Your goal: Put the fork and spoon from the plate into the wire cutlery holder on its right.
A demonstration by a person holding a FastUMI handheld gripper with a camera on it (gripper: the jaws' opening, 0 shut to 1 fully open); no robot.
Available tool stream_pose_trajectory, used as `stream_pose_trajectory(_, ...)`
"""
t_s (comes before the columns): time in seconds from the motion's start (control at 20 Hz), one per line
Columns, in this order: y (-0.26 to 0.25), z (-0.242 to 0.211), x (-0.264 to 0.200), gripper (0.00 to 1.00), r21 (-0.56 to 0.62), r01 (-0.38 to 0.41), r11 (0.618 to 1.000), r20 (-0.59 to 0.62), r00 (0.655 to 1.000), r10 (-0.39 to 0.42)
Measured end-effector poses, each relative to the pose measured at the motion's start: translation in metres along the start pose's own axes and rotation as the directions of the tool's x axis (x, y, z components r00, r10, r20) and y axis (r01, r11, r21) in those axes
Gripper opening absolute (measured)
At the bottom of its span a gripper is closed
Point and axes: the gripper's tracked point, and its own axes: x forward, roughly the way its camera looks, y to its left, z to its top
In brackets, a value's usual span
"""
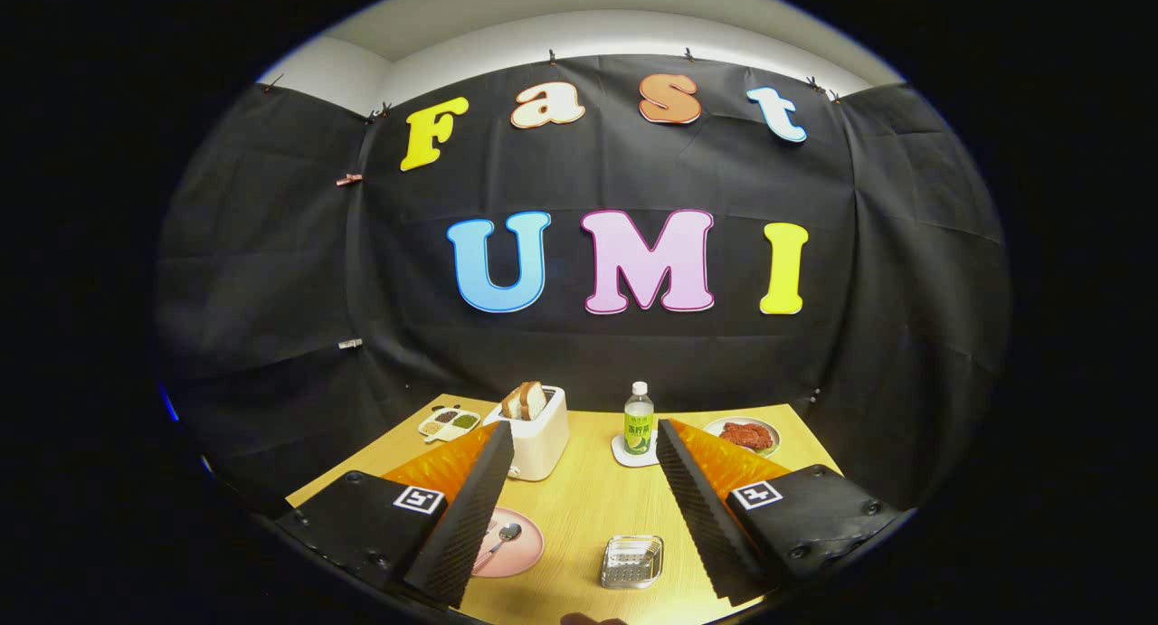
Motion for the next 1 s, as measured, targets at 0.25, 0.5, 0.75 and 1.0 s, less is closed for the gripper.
stream_pose_trajectory(0.25,0.009,-0.006,0.0,0.99,0.002,0.009,1.0,-0.013,1.0,-0.009)
stream_pose_trajectory(0.5,0.021,-0.015,0.009,0.99,0.043,0.011,0.999,-0.057,0.998,-0.009)
stream_pose_trajectory(0.75,0.034,-0.026,0.017,0.99,0.025,0.014,1.0,-0.085,0.996,-0.012)
stream_pose_trajectory(1.0,0.045,-0.055,0.026,0.99,0.018,0.035,0.999,-0.157,0.987,-0.032)
